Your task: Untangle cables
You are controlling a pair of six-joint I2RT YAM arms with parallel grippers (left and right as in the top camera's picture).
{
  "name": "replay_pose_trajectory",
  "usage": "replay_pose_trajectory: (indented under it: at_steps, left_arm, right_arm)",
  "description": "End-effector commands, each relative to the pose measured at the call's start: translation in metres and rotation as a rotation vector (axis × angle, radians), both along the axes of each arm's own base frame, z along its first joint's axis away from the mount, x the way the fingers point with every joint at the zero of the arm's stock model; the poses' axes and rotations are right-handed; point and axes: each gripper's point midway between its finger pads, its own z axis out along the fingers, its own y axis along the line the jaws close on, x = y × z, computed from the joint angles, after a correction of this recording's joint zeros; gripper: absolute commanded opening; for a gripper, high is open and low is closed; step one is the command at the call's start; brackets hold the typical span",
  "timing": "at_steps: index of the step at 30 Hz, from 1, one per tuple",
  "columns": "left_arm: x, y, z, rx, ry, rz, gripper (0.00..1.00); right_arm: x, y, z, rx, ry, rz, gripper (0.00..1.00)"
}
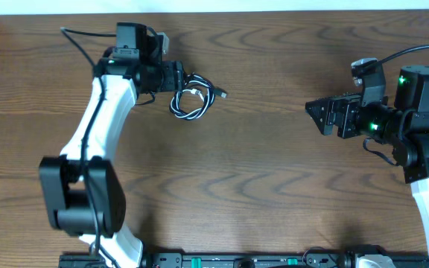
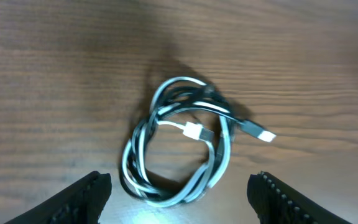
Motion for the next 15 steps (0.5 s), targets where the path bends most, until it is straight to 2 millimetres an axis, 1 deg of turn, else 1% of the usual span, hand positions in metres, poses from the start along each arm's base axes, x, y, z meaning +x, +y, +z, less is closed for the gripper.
replay_pose_trajectory:
  at_steps: [1,3,6,9,11,15]
  left_arm:
    - [0.015,0.004,-0.021,0.074,-0.021,-0.054,0.75]
    - [0.019,0.004,-0.034,0.090,-0.019,-0.077,0.71]
    - [0.025,0.004,-0.054,0.107,-0.009,-0.109,0.64]
    - [0.031,0.003,-0.073,0.113,-0.004,-0.119,0.61]
    - [0.036,0.003,-0.085,0.113,-0.004,-0.119,0.57]
    - [0.042,0.003,-0.100,0.113,-0.007,-0.119,0.55]
  right_arm:
    - [0.000,0.004,0.005,0.009,-0.005,0.015,0.89]
    - [0.001,0.004,0.003,0.009,0.002,0.015,0.88]
    - [0.001,0.004,-0.001,0.009,0.019,0.015,0.88]
    - [0.002,0.004,-0.006,0.009,0.038,0.015,0.87]
    - [0.003,0.005,-0.009,0.009,0.053,0.016,0.87]
    - [0.004,0.005,-0.013,0.008,0.067,0.016,0.86]
